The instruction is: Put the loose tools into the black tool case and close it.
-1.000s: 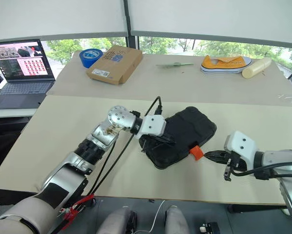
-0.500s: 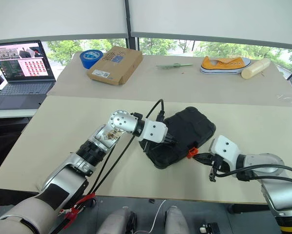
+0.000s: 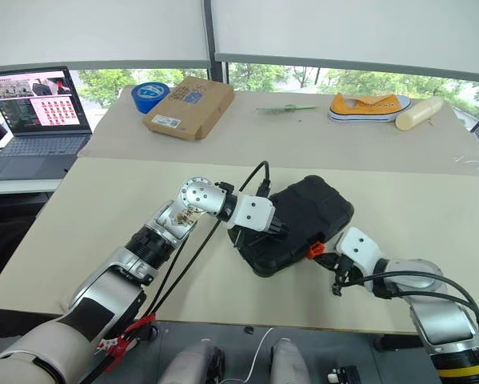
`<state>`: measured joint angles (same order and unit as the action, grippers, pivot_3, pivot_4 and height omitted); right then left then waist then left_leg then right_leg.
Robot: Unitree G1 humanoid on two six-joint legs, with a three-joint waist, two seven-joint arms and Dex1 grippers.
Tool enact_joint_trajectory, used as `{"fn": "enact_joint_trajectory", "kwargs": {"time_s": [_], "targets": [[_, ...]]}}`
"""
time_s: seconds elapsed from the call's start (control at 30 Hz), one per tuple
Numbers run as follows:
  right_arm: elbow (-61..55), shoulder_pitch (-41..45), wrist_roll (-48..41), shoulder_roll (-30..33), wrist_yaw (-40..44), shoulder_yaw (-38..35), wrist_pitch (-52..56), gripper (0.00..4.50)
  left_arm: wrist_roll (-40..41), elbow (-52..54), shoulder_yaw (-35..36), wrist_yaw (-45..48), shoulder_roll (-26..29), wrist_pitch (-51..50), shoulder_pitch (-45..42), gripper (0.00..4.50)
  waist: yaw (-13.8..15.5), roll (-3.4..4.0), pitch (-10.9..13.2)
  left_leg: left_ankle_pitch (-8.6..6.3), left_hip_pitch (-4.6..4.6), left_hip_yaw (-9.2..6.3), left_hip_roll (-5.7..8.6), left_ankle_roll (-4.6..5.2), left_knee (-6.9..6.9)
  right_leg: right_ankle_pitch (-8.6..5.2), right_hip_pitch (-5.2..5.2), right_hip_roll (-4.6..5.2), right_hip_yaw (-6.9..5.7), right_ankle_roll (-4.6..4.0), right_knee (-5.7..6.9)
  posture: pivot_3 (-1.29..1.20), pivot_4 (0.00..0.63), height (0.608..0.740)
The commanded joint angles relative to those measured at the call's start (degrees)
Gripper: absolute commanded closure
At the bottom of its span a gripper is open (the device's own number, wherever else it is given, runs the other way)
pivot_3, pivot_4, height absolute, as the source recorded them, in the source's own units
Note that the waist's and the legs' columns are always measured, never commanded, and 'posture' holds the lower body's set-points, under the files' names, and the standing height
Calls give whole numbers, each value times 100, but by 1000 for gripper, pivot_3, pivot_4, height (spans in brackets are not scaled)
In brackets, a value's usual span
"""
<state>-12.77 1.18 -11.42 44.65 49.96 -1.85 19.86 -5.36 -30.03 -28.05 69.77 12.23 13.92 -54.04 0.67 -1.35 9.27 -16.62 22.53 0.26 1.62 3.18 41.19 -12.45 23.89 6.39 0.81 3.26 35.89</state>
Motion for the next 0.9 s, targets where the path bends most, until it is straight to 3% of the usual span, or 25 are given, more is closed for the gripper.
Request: {"fn": "enact_joint_trajectory", "kwargs": {"time_s": [0.03,0.37,0.9], "targets": [[-262,179,-274,-190,-131,-301,-169,4500,-252,-270,-245,99,-28,-41,90,4395,-8,0,0,0,-1,0,0,0,0,0,0,0,0,0,0,0,150,735],[-515,310,-512,-324,-245,-809,-159,4500,-313,-419,-284,83,-26,89,97,4395,-85,2,-1,1,-6,4,-1,-2,-17,0,10,-7,12,-2,4,0,150,735],[-874,604,-824,-282,-120,-890,443,4500,-391,-540,-279,67,5,185,121,4395,-143,4,-2,1,-11,7,-6,-2,-22,0,9,-9,15,-2,5,0,150,735]]}}
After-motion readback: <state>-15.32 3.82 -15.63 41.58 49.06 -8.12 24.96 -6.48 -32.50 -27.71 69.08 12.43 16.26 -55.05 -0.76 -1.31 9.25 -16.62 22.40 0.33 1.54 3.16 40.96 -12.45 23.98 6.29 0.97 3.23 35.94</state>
